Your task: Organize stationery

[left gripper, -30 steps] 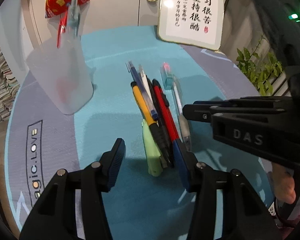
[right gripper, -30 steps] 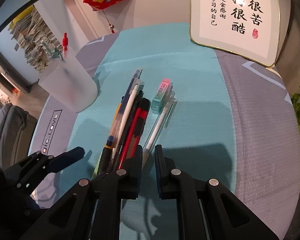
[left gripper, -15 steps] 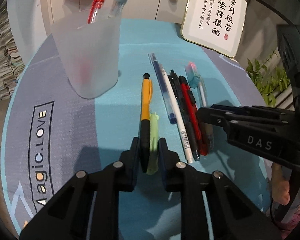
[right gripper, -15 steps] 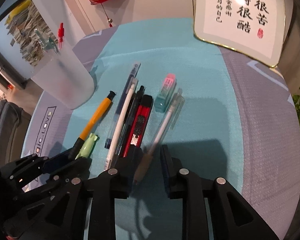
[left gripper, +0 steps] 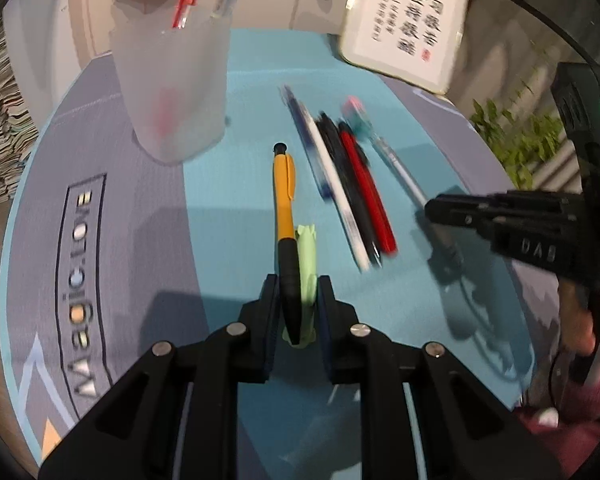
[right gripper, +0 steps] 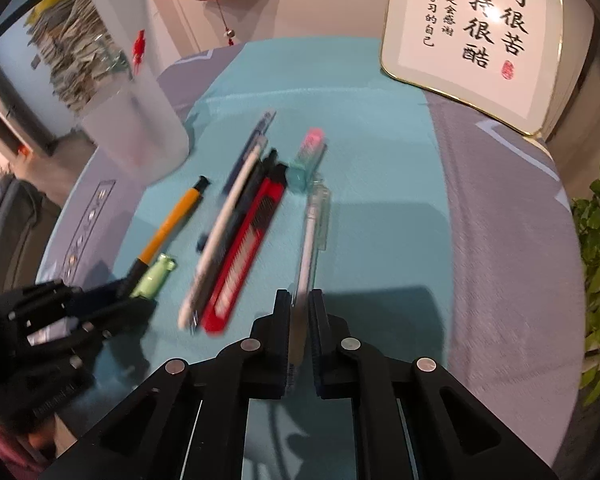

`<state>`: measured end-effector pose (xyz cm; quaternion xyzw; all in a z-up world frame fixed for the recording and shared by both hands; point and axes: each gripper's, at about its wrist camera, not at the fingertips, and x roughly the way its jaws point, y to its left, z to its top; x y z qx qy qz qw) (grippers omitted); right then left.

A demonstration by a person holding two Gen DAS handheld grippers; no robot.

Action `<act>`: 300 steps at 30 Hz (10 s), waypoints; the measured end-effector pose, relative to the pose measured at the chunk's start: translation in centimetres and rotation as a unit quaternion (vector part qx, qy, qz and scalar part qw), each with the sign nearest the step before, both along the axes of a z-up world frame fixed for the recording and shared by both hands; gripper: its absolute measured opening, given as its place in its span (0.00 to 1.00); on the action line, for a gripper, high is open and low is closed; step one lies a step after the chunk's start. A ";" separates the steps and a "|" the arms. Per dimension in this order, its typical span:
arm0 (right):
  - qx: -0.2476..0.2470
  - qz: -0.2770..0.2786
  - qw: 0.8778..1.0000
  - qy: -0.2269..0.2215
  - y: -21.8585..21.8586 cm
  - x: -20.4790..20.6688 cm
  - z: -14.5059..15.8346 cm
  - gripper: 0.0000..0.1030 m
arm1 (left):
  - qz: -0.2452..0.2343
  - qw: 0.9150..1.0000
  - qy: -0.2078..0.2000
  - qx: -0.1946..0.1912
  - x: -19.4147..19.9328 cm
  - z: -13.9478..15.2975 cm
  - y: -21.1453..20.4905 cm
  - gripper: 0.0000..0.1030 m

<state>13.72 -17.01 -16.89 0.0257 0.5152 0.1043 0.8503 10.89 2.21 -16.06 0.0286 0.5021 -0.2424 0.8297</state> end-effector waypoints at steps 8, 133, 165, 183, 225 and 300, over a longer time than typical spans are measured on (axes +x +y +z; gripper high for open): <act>-0.012 0.073 0.997 0.022 0.1 -4.7 0.2 0.09 | -0.034 0.999 -0.006 0.032 -2.8 0.3 0.2 0.40; 0.061 0.014 0.979 -0.196 3.7 -2.3 14.3 0.15 | 0.109 0.974 -0.198 0.009 3.1 9.8 5.1 0.21; 0.038 0.047 0.956 -0.286 14.0 5.4 19.3 0.15 | 0.115 0.982 -0.150 0.002 0.5 6.4 7.6 0.22; 0.027 0.015 0.972 -0.232 13.4 9.4 13.6 0.15 | 0.114 0.985 -0.131 0.001 1.0 5.3 7.6 0.22; 0.013 -0.024 0.989 -0.146 4.2 2.9 9.2 0.15 | 0.062 0.991 -0.115 -0.010 -0.1 4.6 3.4 0.30; 0.107 0.053 0.993 0.020 -2.4 -2.6 -0.5 0.06 | -0.011 0.999 0.020 0.039 -0.6 0.0 3.4 0.07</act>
